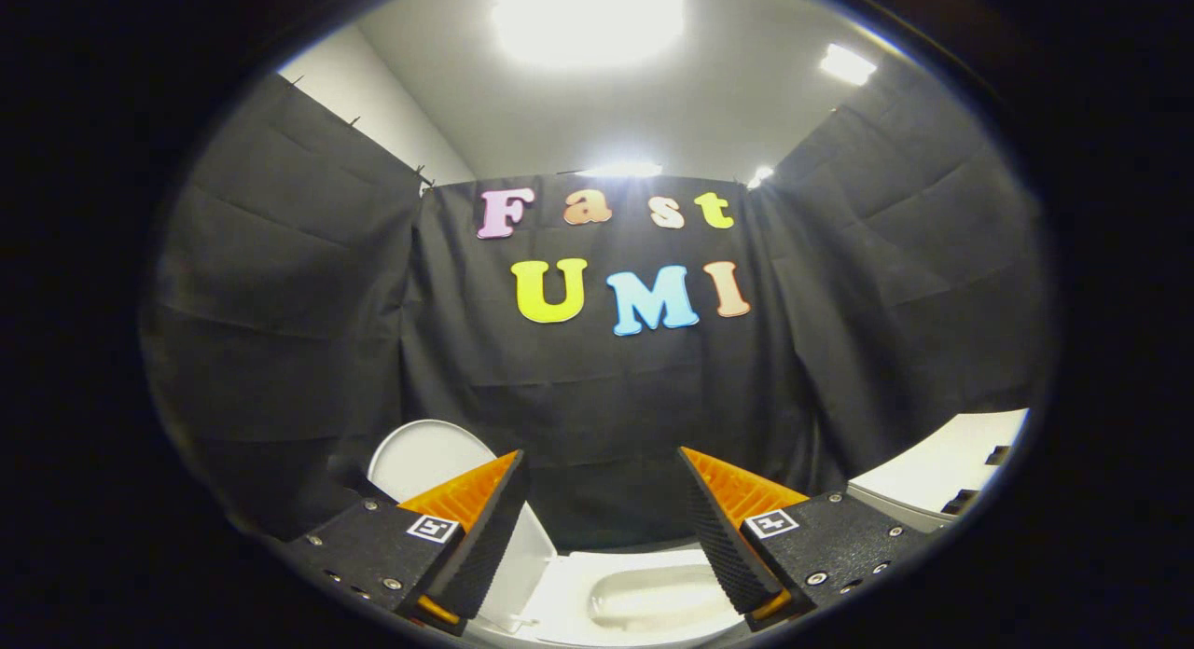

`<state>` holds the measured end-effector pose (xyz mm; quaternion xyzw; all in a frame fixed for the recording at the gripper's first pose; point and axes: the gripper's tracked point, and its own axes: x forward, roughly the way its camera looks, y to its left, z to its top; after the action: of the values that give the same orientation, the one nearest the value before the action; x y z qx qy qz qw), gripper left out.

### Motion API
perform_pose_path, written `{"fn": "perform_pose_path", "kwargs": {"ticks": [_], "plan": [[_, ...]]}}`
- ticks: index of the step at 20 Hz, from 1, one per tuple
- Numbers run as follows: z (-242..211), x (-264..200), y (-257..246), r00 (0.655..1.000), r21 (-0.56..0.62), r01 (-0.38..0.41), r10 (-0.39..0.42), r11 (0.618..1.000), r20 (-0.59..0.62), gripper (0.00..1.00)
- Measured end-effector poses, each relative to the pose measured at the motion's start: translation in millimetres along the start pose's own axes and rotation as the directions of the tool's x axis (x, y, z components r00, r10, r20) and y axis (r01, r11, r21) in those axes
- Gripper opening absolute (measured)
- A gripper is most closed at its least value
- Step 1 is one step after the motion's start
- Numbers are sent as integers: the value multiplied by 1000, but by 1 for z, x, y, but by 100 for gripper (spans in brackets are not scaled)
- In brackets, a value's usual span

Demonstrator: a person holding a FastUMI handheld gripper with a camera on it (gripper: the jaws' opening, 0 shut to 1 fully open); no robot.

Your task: Open the toilet lid.

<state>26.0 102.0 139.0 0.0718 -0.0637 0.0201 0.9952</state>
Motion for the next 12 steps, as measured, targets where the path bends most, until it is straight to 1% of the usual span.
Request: {"fn": "perform_pose_path", "kwargs": {"ticks": [2, 4, 8, 9, 10, 12], "plan": [[-15, -6, -25, 999, -58, 34, -36, 998, -20, 96], [-31, -13, -33, 999, -99, 25, -29, 995, -34, 95], [-58, -29, -53, 997, -199, 41, -53, 979, -55, 96], [-66, -33, -61, 996, -216, 56, -70, 975, -60, 96], [-73, -38, -69, 993, -223, 74, -92, 972, -69, 96], [-87, -43, -78, 989, -200, 89, -110, 976, -97, 96]]}}
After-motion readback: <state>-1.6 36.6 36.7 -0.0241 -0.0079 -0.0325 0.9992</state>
